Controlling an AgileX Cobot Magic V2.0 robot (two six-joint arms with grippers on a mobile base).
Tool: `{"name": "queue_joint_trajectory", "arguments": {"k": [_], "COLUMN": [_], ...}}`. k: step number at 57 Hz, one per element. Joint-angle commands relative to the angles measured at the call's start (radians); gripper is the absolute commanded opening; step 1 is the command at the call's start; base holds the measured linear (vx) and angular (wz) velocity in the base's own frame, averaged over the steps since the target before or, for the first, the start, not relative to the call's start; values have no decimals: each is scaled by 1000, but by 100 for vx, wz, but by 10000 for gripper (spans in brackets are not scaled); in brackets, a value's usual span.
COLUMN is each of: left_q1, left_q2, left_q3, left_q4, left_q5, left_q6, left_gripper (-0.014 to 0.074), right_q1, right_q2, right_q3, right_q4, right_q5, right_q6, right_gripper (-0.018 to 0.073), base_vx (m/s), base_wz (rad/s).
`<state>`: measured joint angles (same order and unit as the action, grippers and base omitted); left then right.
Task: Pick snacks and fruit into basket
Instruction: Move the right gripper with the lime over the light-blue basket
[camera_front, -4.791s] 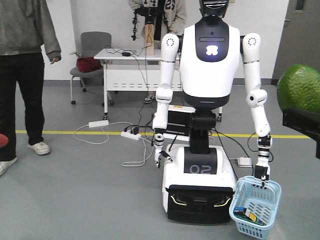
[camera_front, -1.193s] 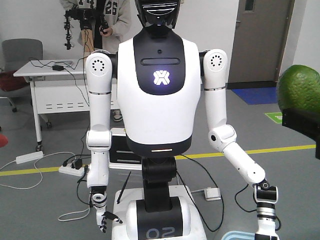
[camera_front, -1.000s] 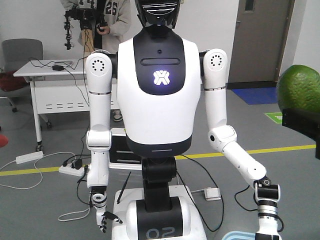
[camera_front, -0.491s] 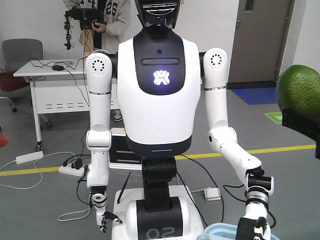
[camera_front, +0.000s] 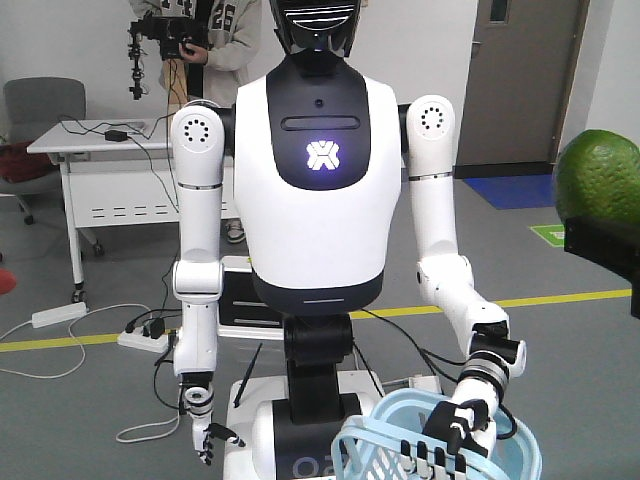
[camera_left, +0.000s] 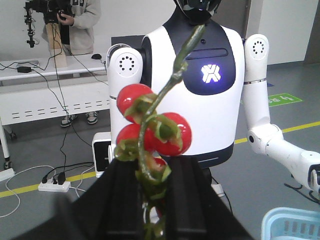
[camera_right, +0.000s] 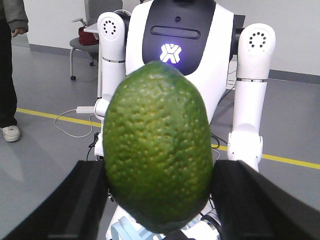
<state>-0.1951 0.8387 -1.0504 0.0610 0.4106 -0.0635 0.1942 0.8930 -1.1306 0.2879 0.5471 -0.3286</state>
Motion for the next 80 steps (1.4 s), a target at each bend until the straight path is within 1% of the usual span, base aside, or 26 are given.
{"name": "queue_joint_trajectory", "arguments": {"k": [1,80], "left_q1": [-6,-6], "left_q2": [-7,-8], "left_q3": [-26,-26], "left_q4": [-4,-4], "left_q5": [-87,-87], "left_q6": [-8,-8], "left_gripper": [-6,-6], "right_q1": [-1,-1], "right_q2": [-3,-3], "right_q3": [-30,-30], "right_q4": [9,9], "right_q5": [-87,-87], "right_q6": [-6,-6], "right_gripper": [-6,-6], "base_vx": [0,3], "base_wz": [0,0]}}
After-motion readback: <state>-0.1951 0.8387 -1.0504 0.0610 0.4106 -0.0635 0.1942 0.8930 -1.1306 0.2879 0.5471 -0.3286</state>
